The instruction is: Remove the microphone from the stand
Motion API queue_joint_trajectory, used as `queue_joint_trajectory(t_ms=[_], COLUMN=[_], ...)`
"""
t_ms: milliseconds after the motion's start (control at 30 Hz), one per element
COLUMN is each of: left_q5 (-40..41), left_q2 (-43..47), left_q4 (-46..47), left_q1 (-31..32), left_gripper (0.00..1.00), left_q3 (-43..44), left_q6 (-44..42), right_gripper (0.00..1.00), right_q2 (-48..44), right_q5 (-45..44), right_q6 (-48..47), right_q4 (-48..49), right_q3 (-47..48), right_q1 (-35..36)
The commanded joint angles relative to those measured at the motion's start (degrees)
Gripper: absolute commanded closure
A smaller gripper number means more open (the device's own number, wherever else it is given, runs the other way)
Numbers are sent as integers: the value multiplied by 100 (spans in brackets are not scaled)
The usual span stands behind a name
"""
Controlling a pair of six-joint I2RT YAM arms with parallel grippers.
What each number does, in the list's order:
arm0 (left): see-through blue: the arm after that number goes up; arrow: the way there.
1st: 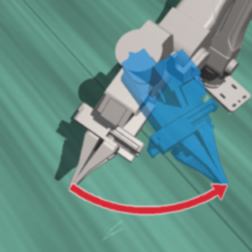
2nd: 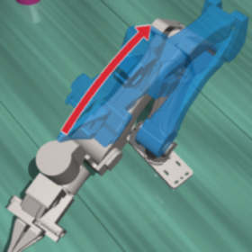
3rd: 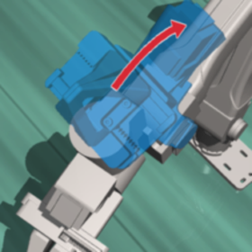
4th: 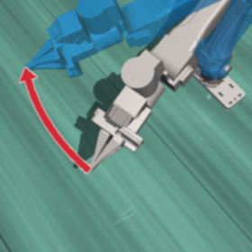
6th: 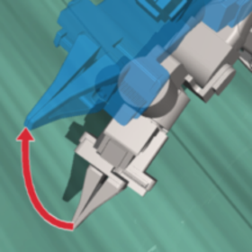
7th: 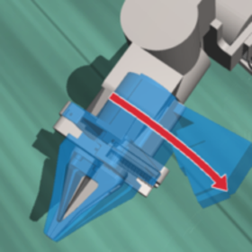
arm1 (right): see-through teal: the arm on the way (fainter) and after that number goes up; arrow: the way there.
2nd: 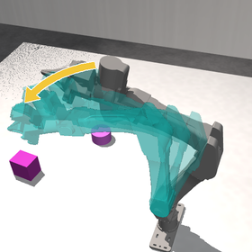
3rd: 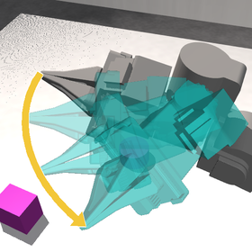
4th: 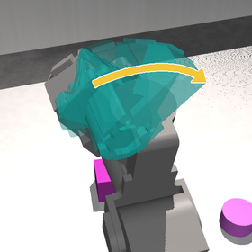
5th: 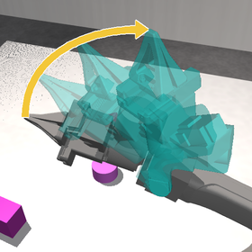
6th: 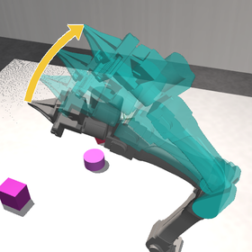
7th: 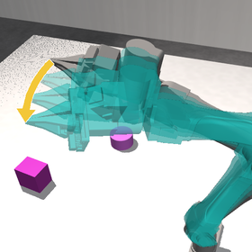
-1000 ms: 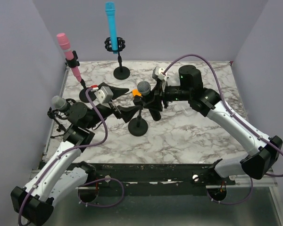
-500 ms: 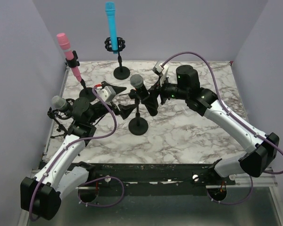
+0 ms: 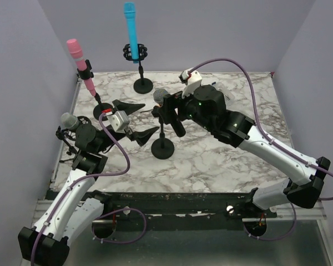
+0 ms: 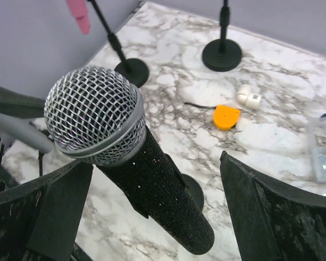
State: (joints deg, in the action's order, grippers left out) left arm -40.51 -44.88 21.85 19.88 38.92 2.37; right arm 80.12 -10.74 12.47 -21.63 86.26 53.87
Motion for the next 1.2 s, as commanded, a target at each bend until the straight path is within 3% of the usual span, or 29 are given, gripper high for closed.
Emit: queue_joint_trajectory(t_ms=[0, 67, 133, 367, 500, 600, 733, 933, 1000, 1167], left_q5=[675, 873, 1022, 1211, 1049, 868, 435, -177, -326, -55], left_q2=[133, 209, 272, 172, 6, -182, -485, -926, -974, -769], left_q4=[314, 422, 554, 586, 614, 629, 690, 845, 764, 1157], left_q1=[-20, -19, -19, -19, -14, -18, -13, -4, 51, 281], left_gripper=[2, 1, 1, 1, 1, 2, 1, 1, 1, 2], left_q3=[-180, -237, -315, -313, -301, -254, -204, -67, -61, -540], left_q6=[-53, -44, -44, -45, 35, 138, 251, 407, 268, -211], right_gripper=[0, 5, 17, 21, 46, 55, 75, 97, 99, 99], right_q2=[286, 442, 568, 1193, 1443, 1502, 1265, 608, 422, 316], right_q5=[-2387, -2966, -3349, -5610, -5934, -5956, -5402, -3149, -2423, -1855], right_q6=[346, 345, 254, -1154, -1782, -2011, -2232, -2649, -2697, -2538], right_q4=[-126, -110, 69, 1129, 1477, 1535, 1711, 1763, 1708, 1478], right_q3=[310, 440, 490, 579, 670, 641, 322, -341, -472, -468], right_q1=[605, 841, 1074, 1949, 2015, 2021, 2012, 1722, 1571, 1181])
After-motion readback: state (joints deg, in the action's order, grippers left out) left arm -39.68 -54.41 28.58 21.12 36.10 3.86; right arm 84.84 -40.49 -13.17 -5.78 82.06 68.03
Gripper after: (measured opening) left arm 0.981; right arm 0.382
